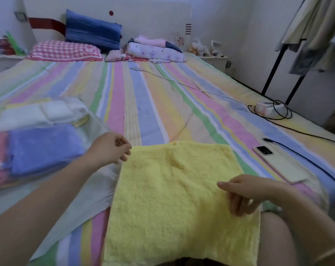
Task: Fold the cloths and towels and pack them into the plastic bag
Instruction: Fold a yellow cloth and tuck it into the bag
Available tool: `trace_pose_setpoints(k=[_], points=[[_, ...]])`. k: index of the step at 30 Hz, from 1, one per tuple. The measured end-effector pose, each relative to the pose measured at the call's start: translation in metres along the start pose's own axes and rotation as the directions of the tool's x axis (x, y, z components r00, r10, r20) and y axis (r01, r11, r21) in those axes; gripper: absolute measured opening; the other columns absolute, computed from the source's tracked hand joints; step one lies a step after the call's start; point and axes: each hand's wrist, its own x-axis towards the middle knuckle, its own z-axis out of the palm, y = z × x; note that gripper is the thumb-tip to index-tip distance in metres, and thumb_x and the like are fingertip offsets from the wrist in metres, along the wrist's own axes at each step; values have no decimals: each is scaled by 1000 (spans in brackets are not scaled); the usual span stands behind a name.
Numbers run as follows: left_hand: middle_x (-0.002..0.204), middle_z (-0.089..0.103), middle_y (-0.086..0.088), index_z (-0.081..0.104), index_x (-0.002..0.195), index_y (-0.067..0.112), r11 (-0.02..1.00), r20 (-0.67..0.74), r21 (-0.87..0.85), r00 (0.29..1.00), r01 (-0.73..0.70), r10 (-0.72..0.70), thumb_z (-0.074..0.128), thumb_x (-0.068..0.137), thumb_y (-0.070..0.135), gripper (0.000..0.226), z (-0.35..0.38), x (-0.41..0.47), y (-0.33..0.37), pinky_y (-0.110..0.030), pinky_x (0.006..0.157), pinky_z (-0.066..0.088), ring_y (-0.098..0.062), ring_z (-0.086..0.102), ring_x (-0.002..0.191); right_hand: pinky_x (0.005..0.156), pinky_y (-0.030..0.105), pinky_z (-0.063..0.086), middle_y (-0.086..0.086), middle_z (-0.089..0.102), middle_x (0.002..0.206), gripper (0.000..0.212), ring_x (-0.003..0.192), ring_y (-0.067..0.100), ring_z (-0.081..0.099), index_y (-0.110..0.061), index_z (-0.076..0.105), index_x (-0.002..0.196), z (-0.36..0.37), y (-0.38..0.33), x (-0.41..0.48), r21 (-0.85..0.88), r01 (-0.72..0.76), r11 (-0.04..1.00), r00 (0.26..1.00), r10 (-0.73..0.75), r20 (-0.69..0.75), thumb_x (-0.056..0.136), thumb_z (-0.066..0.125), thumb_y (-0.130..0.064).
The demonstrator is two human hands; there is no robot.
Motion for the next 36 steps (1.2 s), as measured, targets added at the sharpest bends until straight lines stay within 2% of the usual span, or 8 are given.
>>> trace_pose_setpoints(k=[3,6,10,15,24,30,33,36], points=[[84,69,13,67,85,29,930,-122,340,974,-141,193,63,83,14,15,2,29,-13,-29,72,51,-11,65,78,58,26,54,-1,74,73,39,64,15,70,-12,60,87,11,-21,17,-75,132,988,965,-145,-220,96,48,-48],[90,64,14,67,87,41,849,51,456,960,-267,275,67,80,16,26,1,49,-22,-29,76,47,-8,60,88,67,32,55,-8,69,82,25,73,12,65,-23,59,87,20,-47,35,-250,222,942,855,-311,-414,94,52,-47],[77,61,24,72,88,44,835,281,436,932,-335,227,65,73,30,21,-3,60,-23,-26,74,47,2,58,77,67,28,48,-15,63,94,14,84,9,59,-29,58,96,28,-74,62,-303,332,893,781,-441,-443,93,53,-42],[119,59,14,63,119,31,730,466,494,853,-472,237,54,78,9,47,3,58,-32,-31,96,44,-6,53,111,72,29,49,-17,62,95,11,86,8,58,-31,58,99,34,-81,89,-254,351,901,791,-431,-434,93,52,-37],[83,72,10,74,85,25,924,48,165,939,-344,341,65,82,22,10,5,64,-43,-23,73,51,0,65,75,71,27,49,-18,59,91,12,84,3,55,-32,59,99,46,-72,102,-239,354,904,777,-426,-464,91,54,-41],[81,70,-8,66,79,15,998,-163,41,986,52,-44,57,86,10,12,10,81,-66,-38,78,55,-29,68,84,66,26,47,-19,58,86,9,81,1,53,-34,59,96,49,-70,104,-236,368,899,764,-437,-475,90,56,-40],[102,64,4,61,102,20,958,-172,204,955,-204,240,65,81,13,22,13,74,-65,-32,76,50,-18,64,89,64,24,44,-18,58,88,9,81,1,53,-33,58,96,50,-70,104,-230,372,899,767,-437,-469,91,55,-40],[116,59,4,60,108,21,514,73,577,666,-635,742,63,78,22,31,6,69,-65,-33,74,51,-18,59,104,63,23,43,-19,57,87,9,80,1,53,-34,58,96,50,-71,105,-228,370,901,768,-435,-470,91,55,-40]])
